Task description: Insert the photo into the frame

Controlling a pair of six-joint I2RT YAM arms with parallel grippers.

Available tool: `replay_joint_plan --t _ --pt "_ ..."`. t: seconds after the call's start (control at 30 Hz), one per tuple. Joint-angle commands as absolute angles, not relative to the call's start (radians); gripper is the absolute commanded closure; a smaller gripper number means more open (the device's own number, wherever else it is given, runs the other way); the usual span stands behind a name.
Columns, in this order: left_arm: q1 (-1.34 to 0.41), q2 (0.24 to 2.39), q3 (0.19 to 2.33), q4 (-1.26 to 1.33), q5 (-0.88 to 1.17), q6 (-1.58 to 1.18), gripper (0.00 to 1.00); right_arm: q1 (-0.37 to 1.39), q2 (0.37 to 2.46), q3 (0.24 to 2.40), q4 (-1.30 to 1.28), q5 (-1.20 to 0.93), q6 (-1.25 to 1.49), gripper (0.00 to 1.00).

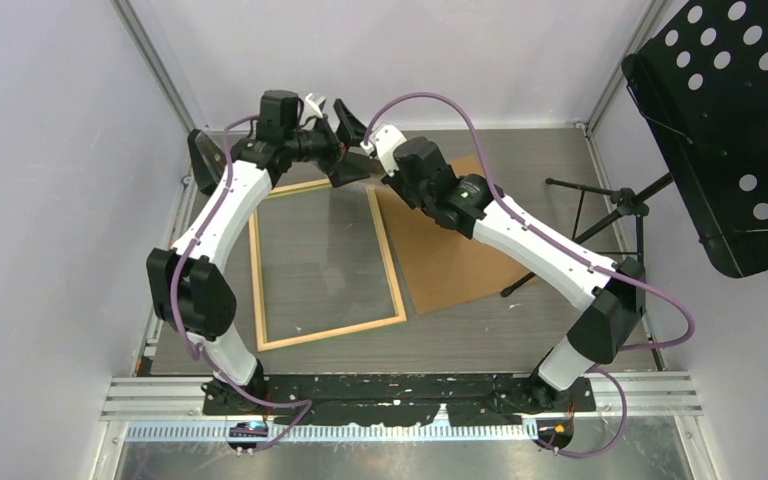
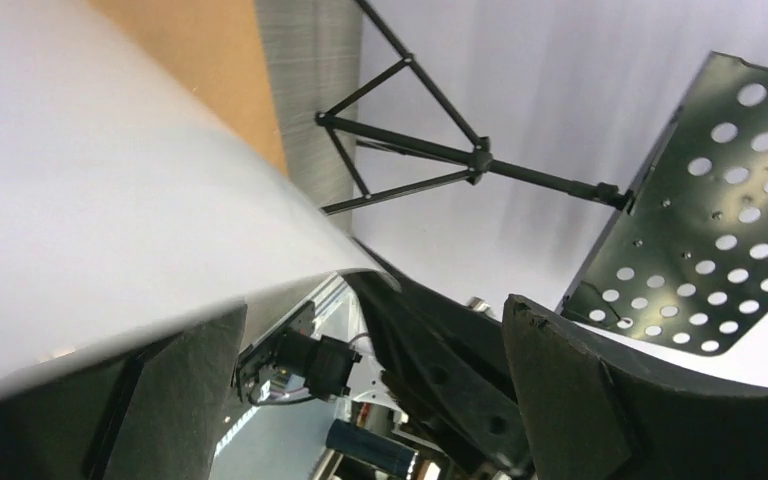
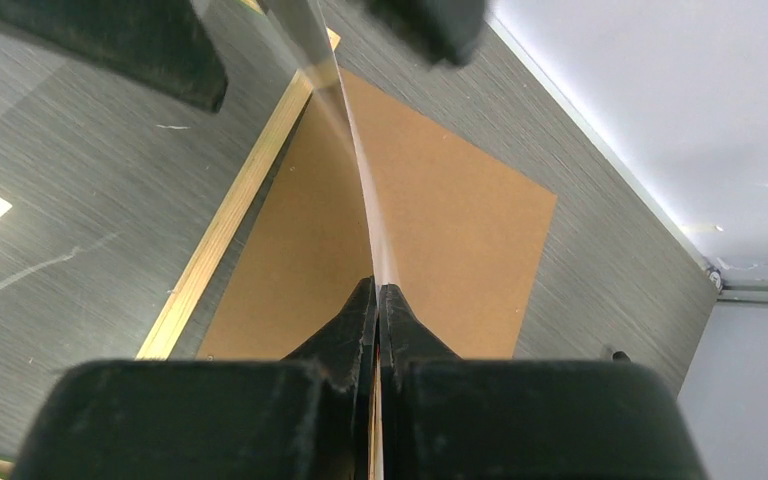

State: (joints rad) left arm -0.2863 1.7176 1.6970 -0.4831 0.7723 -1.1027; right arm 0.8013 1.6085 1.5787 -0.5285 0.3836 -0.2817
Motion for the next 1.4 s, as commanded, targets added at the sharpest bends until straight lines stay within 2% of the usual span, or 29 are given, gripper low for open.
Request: replay_joint_plan --t 0.0,0.6,1.37 --pt "-0.276 1.644 1.597 -0.383 0.778 -1.146 0.04 0.831 1.583 1.614 -0.493 0.428 -0.276 0.95" --pt "-0.253 1.583 1.461 -0.34 0.695 -1.18 0.05 0.946 1.644 1.567 -0.462 0.502 -0.267 0.95" --pt "-0.179 1.47 1.288 -0.353 0.536 -1.097 0.2 0.998 1.783 1.62 -0.477 0.446 -0.082 0.95"
